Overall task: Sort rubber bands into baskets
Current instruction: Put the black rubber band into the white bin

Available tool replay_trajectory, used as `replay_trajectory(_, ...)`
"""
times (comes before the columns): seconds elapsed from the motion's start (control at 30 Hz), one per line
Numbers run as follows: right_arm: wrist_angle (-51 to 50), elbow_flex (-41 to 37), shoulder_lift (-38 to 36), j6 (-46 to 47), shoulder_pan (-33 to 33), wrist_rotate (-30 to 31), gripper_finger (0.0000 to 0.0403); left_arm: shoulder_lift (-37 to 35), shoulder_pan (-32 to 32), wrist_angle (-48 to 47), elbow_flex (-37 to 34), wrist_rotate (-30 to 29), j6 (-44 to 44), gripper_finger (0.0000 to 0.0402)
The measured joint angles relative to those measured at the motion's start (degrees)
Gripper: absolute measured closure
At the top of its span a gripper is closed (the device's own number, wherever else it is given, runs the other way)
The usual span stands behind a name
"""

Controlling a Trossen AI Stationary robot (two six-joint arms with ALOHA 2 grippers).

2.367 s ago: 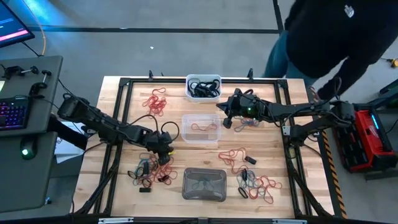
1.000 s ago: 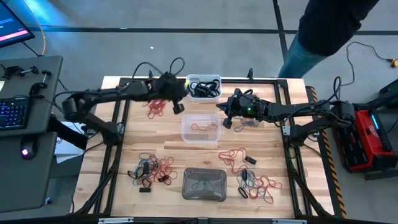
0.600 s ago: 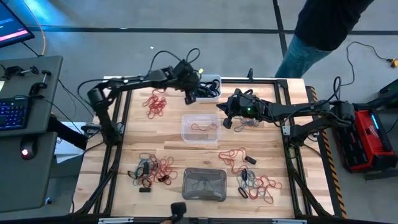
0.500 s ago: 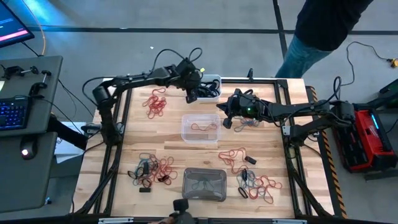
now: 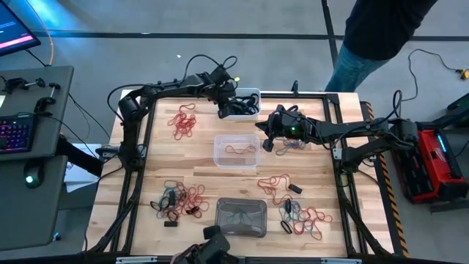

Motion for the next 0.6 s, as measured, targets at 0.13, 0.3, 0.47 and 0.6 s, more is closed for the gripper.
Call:
replay_trajectory(0.13,0.0,0.0,0.0,0.08,0.0,-0.31,0.0403,0.32,-0.01,0.17,0.0,-0.09,-0.39,0.0385)
replay_trajectory(0.3,-0.07,0.0,0.0,0.17,0.0,-0.28,0.0403,0.29,-0.45,0.28,0.0,-0.49,0.51,0.0357)
replay_trajectory(0.47,-0.79,0.0,0.0,0.6,0.01,-0.42,0.0403,0.29,-0.91,0.36,0.0,-2.43,0.55,0.0321)
replay_trajectory(0.6,-1.35,0.0,0.0,1.24,0.02,-0.55,0.0403,-0.18,-0.98,2.01,0.0,-2.67,-0.33,0.0306)
